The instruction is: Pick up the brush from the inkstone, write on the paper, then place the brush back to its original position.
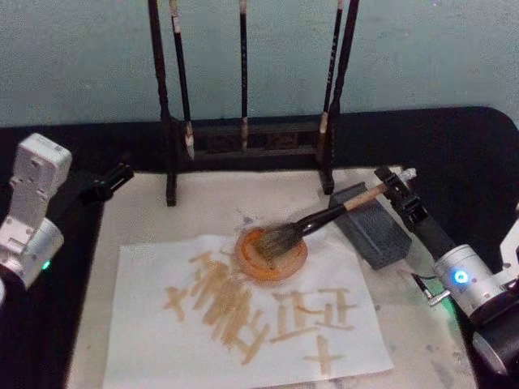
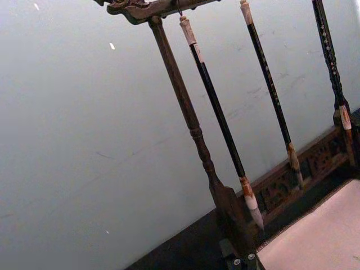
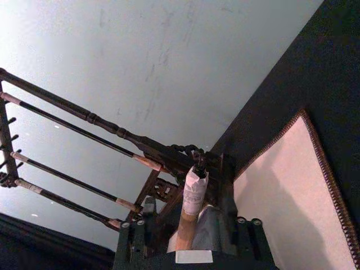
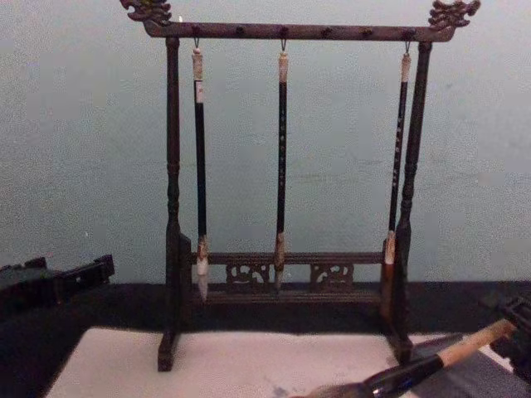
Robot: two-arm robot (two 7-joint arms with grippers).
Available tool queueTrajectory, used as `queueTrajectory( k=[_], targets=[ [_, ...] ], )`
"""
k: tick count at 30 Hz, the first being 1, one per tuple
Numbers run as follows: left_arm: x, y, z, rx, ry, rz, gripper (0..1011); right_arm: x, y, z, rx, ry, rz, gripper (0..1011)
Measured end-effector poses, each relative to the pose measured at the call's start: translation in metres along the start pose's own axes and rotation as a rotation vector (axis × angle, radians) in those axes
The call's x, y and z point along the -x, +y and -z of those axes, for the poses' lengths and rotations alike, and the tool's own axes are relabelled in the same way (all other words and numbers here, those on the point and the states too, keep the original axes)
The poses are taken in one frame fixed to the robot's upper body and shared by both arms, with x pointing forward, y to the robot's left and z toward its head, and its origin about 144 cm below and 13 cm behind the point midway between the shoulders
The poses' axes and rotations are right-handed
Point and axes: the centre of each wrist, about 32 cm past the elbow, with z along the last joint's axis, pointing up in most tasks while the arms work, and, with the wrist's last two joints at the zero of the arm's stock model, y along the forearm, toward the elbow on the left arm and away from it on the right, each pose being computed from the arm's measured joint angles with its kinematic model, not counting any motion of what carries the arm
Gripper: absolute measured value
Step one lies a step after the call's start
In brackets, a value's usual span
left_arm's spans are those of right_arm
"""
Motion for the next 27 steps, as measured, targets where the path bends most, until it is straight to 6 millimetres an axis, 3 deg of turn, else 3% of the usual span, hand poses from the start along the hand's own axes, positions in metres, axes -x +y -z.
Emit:
queueTrajectory(
  k=[6,9,12,19,27],
  targets=[
    [0.0,0.0,0.0,0.0,0.0,0.0,1002,0.0,0.0,0.0002,0.0,0.0,-0.001,581],
    [0.0,0.0,0.0,0.0,0.0,0.0,1002,0.0,0.0,0.0001,0.0,0.0,-0.001,522],
    [0.0,0.0,0.0,0.0,0.0,0.0,1002,0.0006,-0.0001,-0.0007,0.001,-0.008,0.003,376],
    [0.0,0.0,0.0,0.0,0.0,0.0,1002,0.0038,0.0003,-0.0014,0.004,-0.024,0.006,184],
    [0.0,0.0,0.0,0.0,0.0,0.0,1002,0.0063,-0.0002,-0.0017,0.008,-0.032,0.01,182]
  ],
)
